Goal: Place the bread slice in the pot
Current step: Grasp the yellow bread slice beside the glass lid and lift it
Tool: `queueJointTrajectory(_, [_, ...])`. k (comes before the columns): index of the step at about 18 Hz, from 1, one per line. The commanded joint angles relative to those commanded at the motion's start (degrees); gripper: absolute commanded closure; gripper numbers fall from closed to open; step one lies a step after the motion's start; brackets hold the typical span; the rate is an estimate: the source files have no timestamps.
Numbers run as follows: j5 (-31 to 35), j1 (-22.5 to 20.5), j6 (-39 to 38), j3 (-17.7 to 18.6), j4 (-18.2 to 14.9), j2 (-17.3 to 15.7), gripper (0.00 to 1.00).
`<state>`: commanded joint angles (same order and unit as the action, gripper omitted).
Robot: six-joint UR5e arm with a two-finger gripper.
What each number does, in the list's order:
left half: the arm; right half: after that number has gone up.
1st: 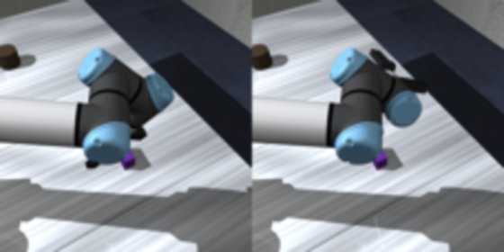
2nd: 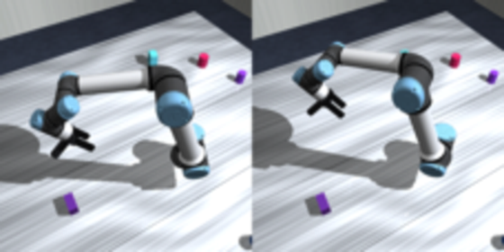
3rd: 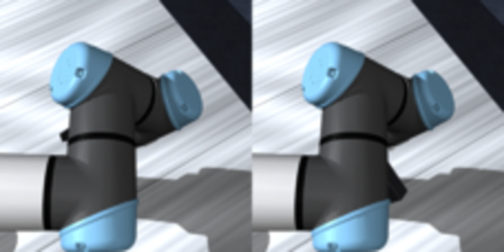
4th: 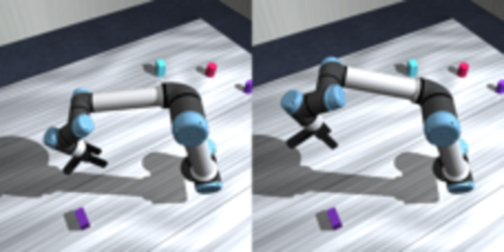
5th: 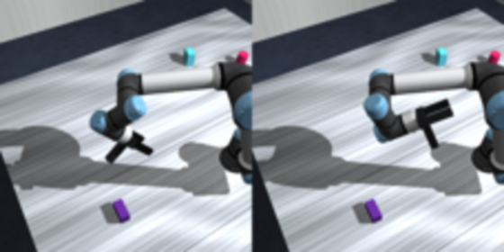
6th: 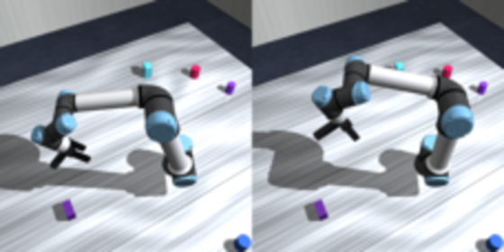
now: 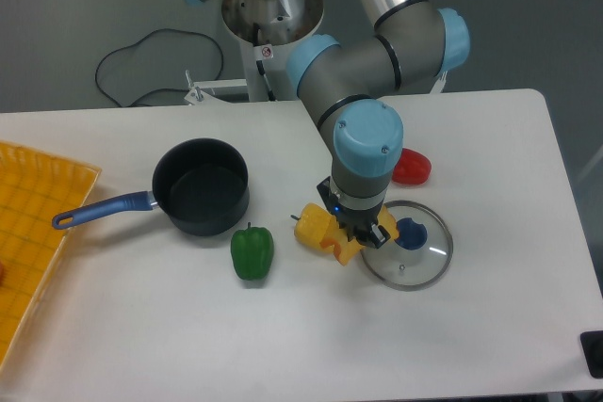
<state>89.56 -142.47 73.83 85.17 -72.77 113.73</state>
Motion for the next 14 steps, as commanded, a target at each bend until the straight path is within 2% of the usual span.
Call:
queueJointTrajectory(6, [0.2, 0.0, 0.0, -0.1, -0.1, 0.0, 1.00])
queueJointTrajectory(9, [0.2, -0.1, -0.1, 0.1, -0.4, -1.3, 1.00])
queueJointTrajectory(14, [0.3, 0.1, -0.5, 0.3, -2.3, -2.0, 1.00])
